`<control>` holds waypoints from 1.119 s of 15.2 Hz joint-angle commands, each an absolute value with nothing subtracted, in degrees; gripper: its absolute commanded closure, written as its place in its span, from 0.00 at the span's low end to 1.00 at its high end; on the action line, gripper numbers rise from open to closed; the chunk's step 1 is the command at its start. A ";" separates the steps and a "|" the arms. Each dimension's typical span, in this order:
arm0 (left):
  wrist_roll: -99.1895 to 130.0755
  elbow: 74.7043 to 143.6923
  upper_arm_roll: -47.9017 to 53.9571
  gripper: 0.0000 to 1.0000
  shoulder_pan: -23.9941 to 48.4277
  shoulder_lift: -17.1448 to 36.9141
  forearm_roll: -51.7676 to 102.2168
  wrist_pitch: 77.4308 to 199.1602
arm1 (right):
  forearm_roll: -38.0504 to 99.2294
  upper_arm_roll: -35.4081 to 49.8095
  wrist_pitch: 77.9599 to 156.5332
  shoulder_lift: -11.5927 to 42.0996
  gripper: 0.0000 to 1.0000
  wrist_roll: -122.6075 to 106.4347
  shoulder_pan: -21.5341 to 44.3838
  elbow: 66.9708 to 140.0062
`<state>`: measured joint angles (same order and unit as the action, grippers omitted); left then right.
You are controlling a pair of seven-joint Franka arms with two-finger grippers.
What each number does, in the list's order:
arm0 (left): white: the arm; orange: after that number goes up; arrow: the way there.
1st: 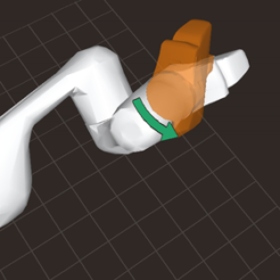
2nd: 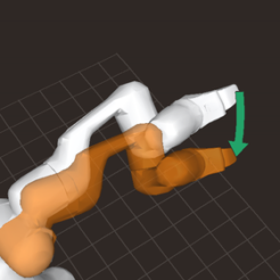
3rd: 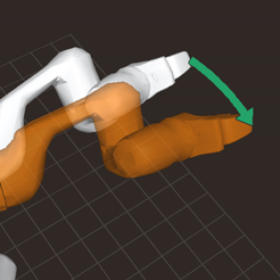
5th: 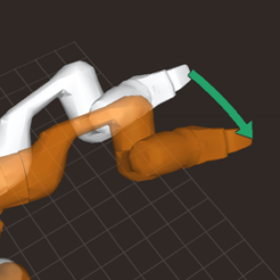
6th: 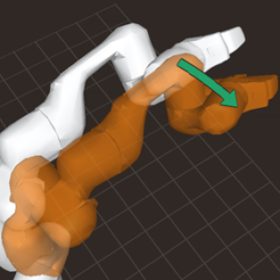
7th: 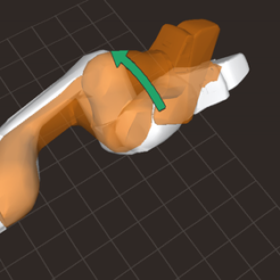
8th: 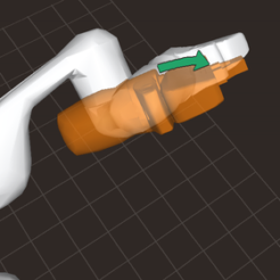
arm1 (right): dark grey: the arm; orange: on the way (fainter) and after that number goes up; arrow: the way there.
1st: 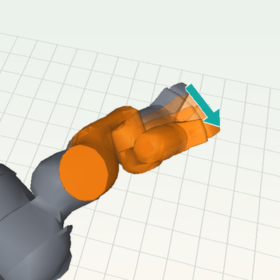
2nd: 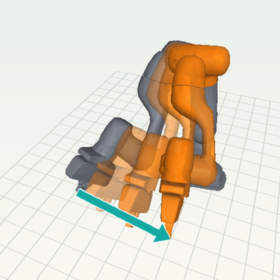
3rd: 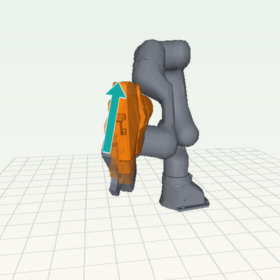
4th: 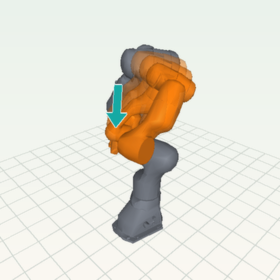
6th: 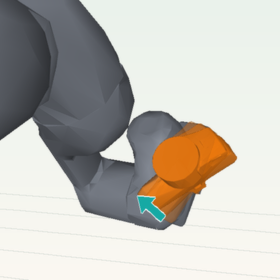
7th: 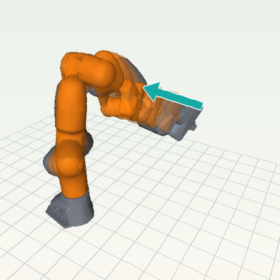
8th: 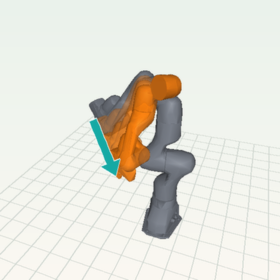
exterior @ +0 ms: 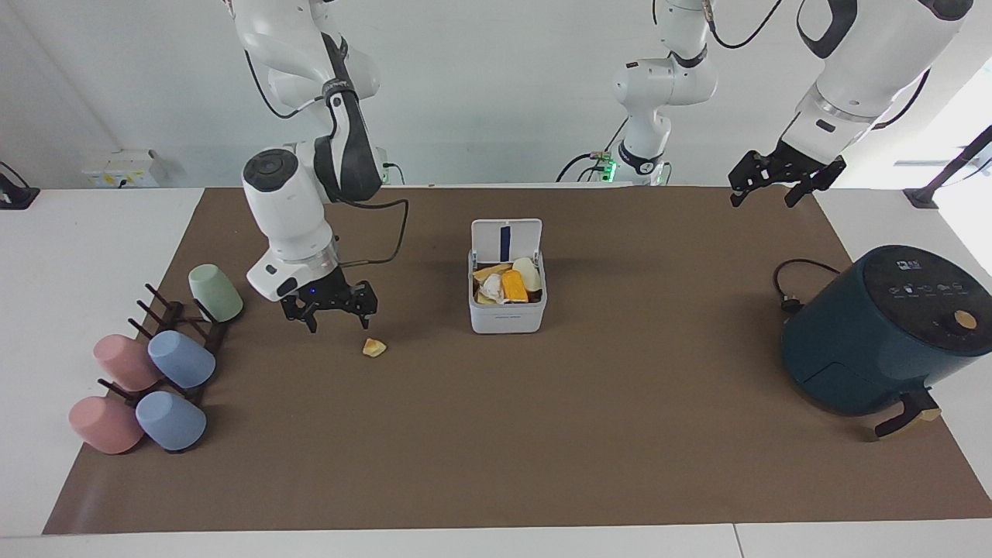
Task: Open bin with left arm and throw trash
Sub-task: 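Reach and grasp the small cracker piece with the right gripper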
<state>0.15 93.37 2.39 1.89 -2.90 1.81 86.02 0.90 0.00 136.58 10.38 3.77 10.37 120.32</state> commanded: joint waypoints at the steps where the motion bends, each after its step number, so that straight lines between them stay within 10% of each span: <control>1: 0.61 93.43 2.20 0.00 2.46 -3.34 1.76 85.52 | 1.67 0.09 142.27 11.94 0.01 1.49 11.33 121.82; 7: 0.62 93.51 2.29 0.00 2.46 -3.43 1.76 85.78 | 1.67 0.09 151.61 15.38 0.07 0.18 12.04 123.48; 9: 0.53 93.43 2.20 0.00 2.46 -3.43 1.76 85.78 | 1.58 0.09 151.70 15.47 0.99 -1.57 12.04 123.49; 17: 0.70 93.52 2.28 0.00 2.46 -3.43 1.76 85.87 | 1.58 0.35 142.23 8.98 1.00 8.95 15.38 120.77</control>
